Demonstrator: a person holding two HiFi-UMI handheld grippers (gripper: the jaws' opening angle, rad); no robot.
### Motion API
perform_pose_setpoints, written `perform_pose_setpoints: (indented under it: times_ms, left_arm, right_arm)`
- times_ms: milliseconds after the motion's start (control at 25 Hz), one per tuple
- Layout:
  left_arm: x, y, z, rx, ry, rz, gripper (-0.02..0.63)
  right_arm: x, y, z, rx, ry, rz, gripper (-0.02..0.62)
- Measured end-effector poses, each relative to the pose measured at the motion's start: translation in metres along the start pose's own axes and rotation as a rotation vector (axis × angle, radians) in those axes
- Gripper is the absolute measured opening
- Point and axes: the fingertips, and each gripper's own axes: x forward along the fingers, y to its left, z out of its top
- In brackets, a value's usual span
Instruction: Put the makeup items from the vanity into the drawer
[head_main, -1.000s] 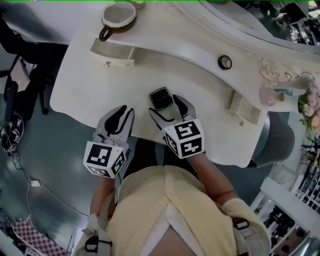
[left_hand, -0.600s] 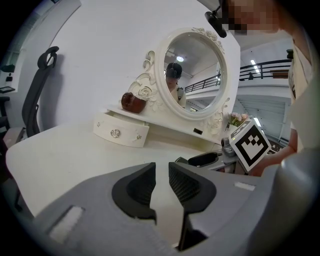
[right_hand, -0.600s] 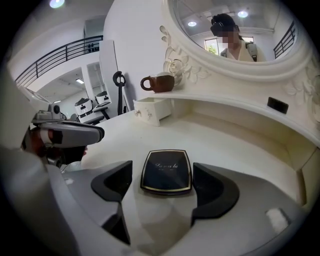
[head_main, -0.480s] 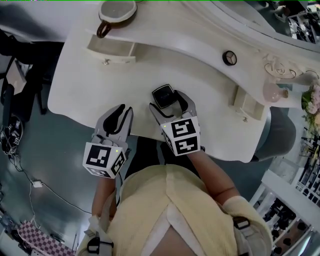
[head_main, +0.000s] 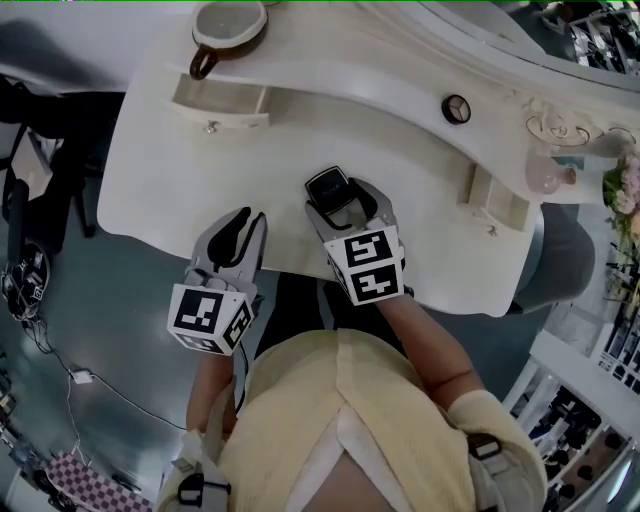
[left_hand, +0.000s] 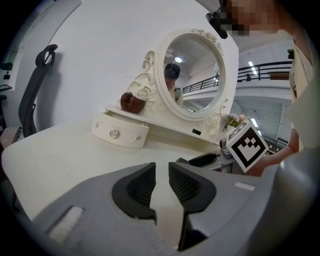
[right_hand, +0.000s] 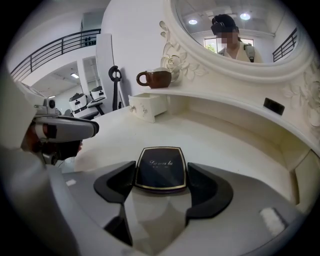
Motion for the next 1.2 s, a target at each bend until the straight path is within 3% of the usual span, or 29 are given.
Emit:
perform_pose_setpoints:
  times_ms: [680, 1200]
  left_arm:
    - [0.023, -0.037, 0.017, 0.073, -0.034, -0.035, 0.077]
    - [0.075, -0.145, 0.039, 0.147, -0.042, -0.170, 0.077]
  right_arm:
    - [-0.066, -0.010, 0.016, -0.065, -0.131, 0.044, 0.322]
    - [-0.154, -0.096, 0.009, -0.082, -0.201, -0.030, 0.322]
